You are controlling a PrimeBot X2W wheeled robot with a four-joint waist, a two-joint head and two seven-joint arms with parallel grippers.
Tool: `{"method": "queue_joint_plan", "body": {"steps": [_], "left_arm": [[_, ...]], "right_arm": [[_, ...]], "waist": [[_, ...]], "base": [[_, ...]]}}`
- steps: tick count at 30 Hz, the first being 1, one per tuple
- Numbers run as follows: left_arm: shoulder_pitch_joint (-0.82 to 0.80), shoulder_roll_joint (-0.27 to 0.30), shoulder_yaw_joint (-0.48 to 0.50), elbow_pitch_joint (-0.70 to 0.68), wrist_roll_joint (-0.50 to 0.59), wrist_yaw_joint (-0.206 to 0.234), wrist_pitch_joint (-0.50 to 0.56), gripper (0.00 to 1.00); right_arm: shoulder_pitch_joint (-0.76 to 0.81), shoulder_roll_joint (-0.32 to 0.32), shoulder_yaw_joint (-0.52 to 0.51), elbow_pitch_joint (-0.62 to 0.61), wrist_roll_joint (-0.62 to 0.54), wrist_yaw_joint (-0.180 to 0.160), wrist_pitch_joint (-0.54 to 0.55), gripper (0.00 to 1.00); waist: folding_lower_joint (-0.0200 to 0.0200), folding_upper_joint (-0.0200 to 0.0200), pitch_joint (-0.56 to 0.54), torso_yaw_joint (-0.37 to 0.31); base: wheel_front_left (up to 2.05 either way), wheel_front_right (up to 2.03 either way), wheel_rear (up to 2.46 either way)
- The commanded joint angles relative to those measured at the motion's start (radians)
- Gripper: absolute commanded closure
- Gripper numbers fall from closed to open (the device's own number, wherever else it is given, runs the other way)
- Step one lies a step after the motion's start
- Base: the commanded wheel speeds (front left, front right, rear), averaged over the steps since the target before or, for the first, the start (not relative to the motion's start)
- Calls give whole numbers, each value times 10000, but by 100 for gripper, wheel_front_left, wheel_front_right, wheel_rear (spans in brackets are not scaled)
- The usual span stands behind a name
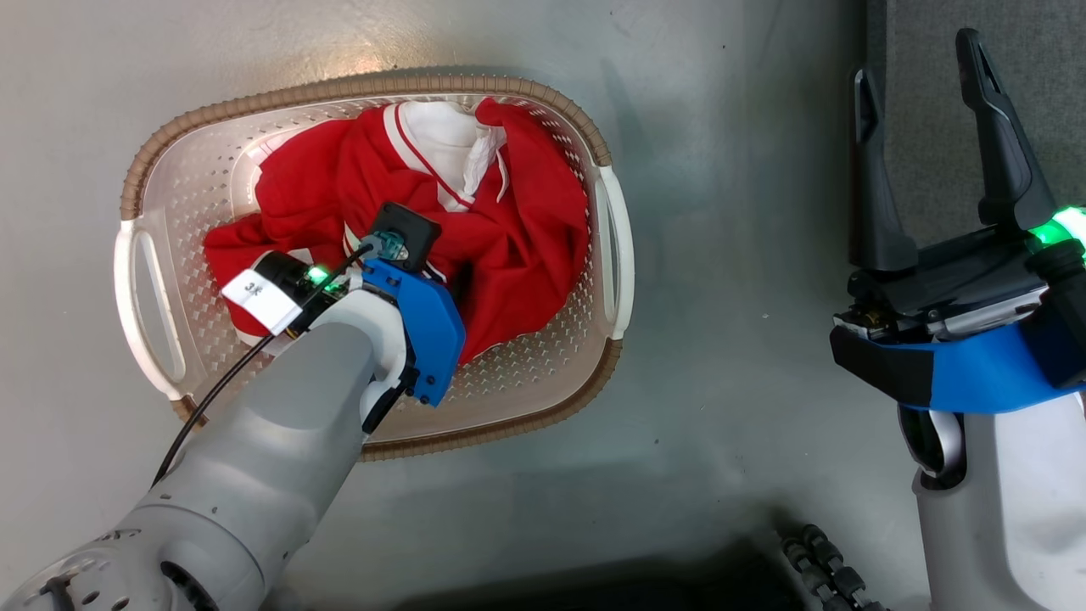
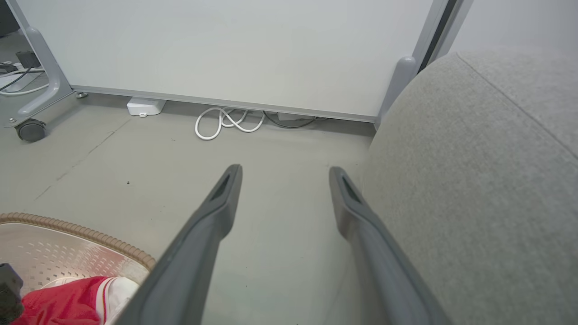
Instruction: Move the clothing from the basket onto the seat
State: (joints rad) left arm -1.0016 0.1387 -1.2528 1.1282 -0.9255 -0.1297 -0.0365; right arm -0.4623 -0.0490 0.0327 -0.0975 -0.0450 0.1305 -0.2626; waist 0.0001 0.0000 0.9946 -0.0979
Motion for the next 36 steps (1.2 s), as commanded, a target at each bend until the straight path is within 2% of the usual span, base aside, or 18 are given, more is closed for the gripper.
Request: {"method": "queue_joint_plan", "body": {"steps": [1, 6, 13, 24, 29, 36], "left_arm": [[-140, -3, -46, -42, -46, -7, 5, 100], [-159, -35, -180, -250, -32, -7, -308, 100], [-127, -170, -267, -915, -124, -7, -1416, 100], [185, -261, -278, -1470, -158, -7, -2296, 100], [562, 20, 735, -2202, 248, -7, -2295, 100], [1427, 289, 2466, -3154, 1346, -7, -2299, 100]], "right_arm": [[9, -25, -21, -59, -68, 5, -35, 0], [-42, -25, -24, 15, -68, 5, -35, 0], [-35, -25, -82, 359, -12, 5, -35, 0], [81, -26, -3, 1039, -3, 5, -35, 0], [338, -26, 29, 1332, 120, 5, -35, 0], [821, -26, 7, 1735, 291, 5, -35, 0]], "waist": [[-1, 0, -5, 4], [-1, 0, -113, 90], [-1, 0, -647, 377], [-1, 0, -2324, 911], [-1, 0, -3251, 1023], [-1, 0, -4552, 1144]], "base": [[0, 0, 0], [0, 0, 0], [0, 0, 0], [0, 0, 0], [0, 0, 0], [0, 0, 0]]}}
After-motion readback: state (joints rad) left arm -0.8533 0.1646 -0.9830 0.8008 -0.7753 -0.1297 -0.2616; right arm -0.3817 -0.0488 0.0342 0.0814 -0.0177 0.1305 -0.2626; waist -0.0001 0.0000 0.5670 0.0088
